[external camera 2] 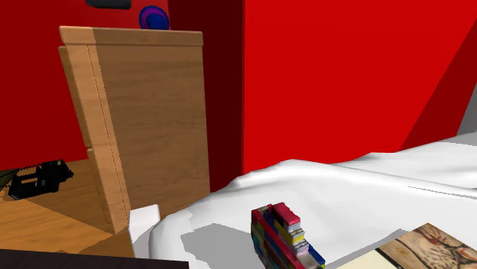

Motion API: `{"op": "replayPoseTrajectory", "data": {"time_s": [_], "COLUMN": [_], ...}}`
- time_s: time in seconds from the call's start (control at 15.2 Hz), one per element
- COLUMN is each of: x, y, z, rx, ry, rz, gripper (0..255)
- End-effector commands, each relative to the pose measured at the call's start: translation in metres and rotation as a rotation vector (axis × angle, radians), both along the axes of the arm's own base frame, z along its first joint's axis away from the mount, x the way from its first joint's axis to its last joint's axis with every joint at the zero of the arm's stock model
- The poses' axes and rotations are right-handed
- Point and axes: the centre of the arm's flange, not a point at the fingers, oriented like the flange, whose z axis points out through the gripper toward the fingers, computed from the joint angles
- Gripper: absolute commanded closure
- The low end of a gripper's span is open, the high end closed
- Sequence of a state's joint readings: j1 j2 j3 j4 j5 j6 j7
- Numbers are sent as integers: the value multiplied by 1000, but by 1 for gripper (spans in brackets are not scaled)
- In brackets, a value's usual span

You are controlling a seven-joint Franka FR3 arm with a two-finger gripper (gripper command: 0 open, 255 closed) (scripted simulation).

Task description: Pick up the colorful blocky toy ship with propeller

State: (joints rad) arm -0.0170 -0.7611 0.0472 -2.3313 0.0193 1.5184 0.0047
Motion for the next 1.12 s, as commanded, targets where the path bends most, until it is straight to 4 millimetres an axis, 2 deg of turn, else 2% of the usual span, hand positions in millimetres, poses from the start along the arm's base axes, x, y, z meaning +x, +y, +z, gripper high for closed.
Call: {"op": "replayPoseTrajectory", "data": {"time_s": [0.0, 0.53, 1.06], "x": [0, 25, 61], "y": [0, 58, 110], "z": [0, -83, -165], "rx": [0, -2, -4], "ry": [0, -27, -55], "rz": [0, -170, -341], "gripper": [0, 0, 0]}}
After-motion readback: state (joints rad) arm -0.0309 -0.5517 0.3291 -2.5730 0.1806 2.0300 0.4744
